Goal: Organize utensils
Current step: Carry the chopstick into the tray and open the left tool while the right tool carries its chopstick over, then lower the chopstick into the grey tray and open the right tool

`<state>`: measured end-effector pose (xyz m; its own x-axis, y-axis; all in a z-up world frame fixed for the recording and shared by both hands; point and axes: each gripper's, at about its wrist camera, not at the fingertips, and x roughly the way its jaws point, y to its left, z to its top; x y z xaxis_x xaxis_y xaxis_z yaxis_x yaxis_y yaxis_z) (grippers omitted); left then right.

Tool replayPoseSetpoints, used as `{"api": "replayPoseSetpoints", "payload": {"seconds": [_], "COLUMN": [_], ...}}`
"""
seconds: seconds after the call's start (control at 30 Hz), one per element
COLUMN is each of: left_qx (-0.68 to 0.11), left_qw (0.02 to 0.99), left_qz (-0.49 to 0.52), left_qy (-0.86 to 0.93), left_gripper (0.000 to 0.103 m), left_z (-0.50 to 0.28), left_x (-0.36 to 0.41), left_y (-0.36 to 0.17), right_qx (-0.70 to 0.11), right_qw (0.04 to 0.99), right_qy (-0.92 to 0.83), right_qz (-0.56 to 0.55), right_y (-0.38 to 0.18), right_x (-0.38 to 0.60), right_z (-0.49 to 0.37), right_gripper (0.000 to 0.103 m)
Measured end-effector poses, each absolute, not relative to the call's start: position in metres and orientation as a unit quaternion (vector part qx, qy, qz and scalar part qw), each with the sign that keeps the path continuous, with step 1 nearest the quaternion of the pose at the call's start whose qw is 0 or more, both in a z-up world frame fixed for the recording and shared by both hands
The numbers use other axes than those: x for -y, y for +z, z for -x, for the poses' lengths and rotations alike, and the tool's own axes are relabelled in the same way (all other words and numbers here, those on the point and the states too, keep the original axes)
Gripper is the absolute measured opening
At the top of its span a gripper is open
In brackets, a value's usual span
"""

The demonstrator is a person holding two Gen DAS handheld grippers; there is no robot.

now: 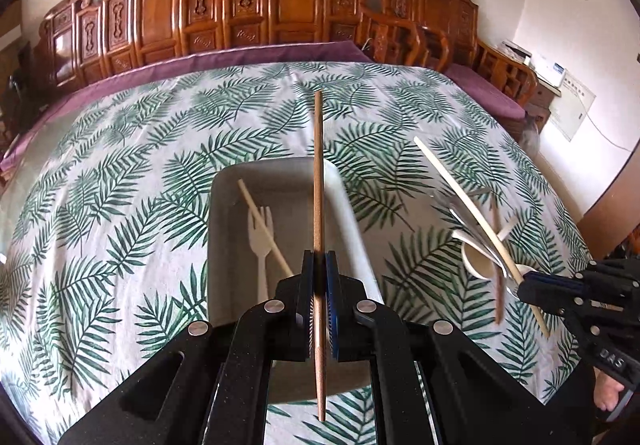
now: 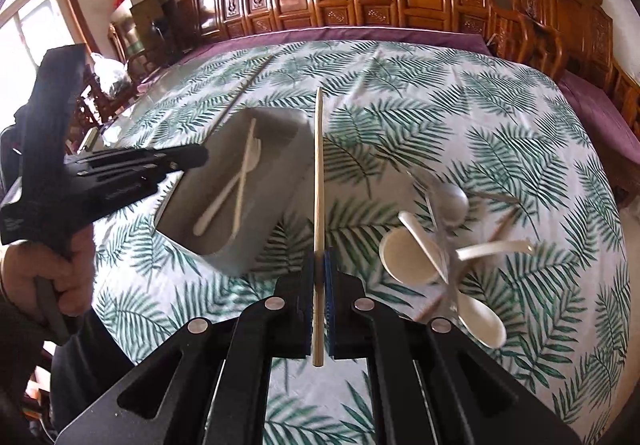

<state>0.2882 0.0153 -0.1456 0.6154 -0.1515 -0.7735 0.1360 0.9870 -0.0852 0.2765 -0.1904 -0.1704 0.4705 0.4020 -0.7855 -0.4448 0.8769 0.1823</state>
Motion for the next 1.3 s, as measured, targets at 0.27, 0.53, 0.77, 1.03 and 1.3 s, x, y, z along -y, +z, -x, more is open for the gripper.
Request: {"api": "replayPoseSetpoints", "payload": {"seconds": [0.27,0.53,0.77,1.03,1.3], "left_qx": [-0.441,-0.446,-0.439,-0.426,-0.417], "left_qw": [0.894,0.892,0.895,0.903,0.908], "left_qz": [0.011,0.013,0.020,0.022,0.016], "left_qy": [-0.076,-0.075,-0.071,-0.058,-0.043], "left_gripper": [0.005,0.005,0.005,0.005,0.005], "left_z": [-0.296,-0.299,-0.291,-0.276,-0.267], "left_x": [-0.027,-0.034,-0.049,-0.075,-0.097], "left_y": [-0.159,-0.167,-0.163,-0.150,-0.142], "right_qx": [-0.451,-0.456,-0.459,-0.475,-0.486], "right_qw": [0.855,0.852,0.849,0.839,0.834], "right_qy": [0.256,0.256,0.261,0.266,0.261], "right_qz": [0.028,0.030,0.032,0.015,0.007], "right_y": [-0.167,-0.170,-0.174,-0.185,-0.198], "right_x": [0.163,0.148,0.131,0.096,0.071], "right_z": [-0.283,-0.289,-0.294,-0.310,-0.321], "right_gripper": [0.006,0.006,0.006,0.006,0.006]}}
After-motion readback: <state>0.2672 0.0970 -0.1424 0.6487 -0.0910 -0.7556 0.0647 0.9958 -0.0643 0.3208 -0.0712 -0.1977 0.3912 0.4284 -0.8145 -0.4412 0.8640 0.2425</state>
